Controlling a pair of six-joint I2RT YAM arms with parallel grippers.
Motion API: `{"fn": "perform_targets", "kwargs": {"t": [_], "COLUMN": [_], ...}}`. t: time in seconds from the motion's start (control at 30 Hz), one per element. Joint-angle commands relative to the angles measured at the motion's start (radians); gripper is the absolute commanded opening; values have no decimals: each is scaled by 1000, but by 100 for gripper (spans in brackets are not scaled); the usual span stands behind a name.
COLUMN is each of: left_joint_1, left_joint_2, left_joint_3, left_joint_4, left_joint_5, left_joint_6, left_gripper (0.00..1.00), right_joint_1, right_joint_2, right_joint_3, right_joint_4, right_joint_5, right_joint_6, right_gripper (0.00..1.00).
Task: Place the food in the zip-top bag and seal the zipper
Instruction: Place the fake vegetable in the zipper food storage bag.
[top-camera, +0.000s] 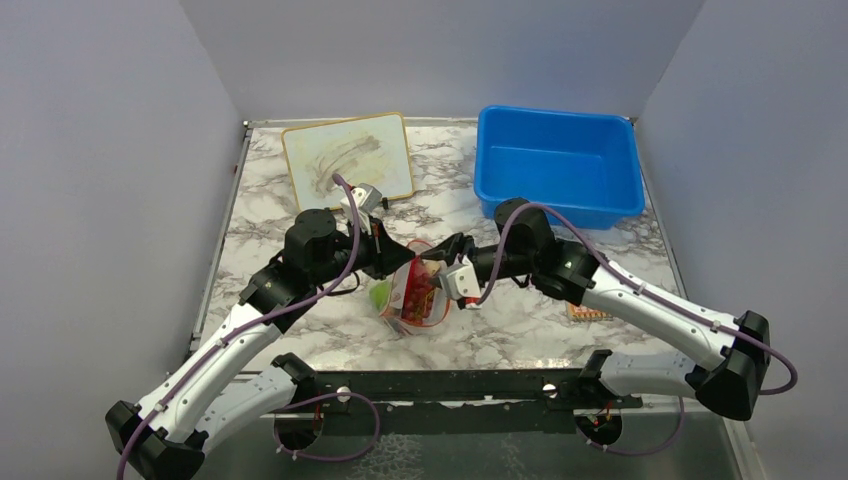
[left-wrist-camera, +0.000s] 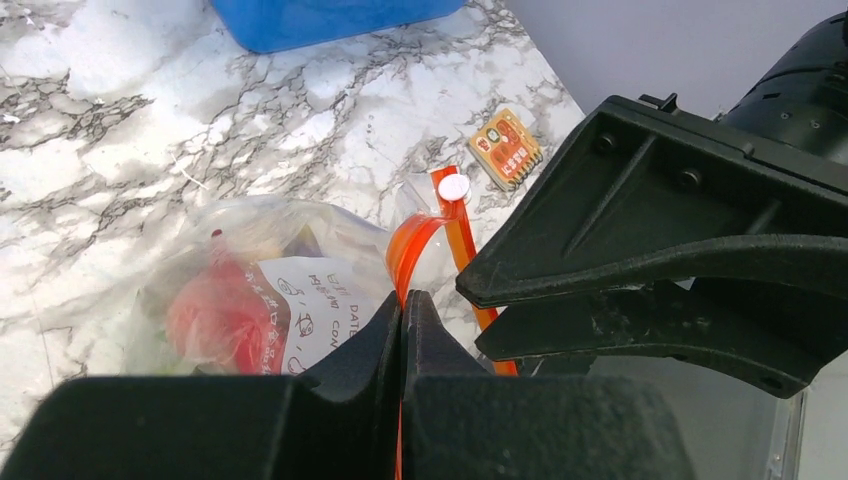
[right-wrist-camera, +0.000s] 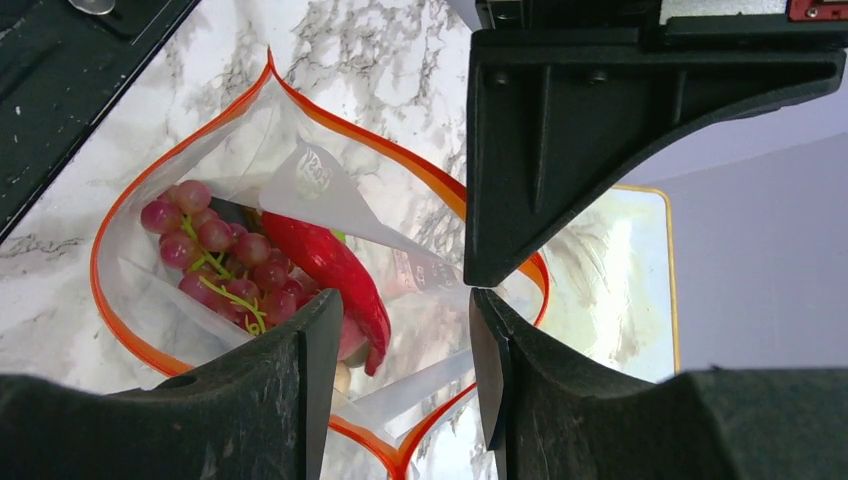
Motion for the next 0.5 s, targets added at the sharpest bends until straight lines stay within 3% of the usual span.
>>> {"fn": "perform_targets", "kwargs": {"t": [0.0,0.3,0.47], "left_joint_1": [-4,-3,-3], "left_joint_2": [-26,-28,-23], "left_joint_3": [6,11,11], "left_joint_4": [79,1,1], "left_joint_5": [20,7,7], "left_joint_6": [37,101,104], "left_gripper": [0,0,0], "right_joint_1": [-12,-166,-192], "right_joint_2": [20,2,-22], "right_joint_3": [77,153,131], "right_joint_4": [-68,-234,-301], "right_joint_5": [60,-29,21], "right_joint_6": [39,-21,-66], "right_gripper": [50,50,51]}}
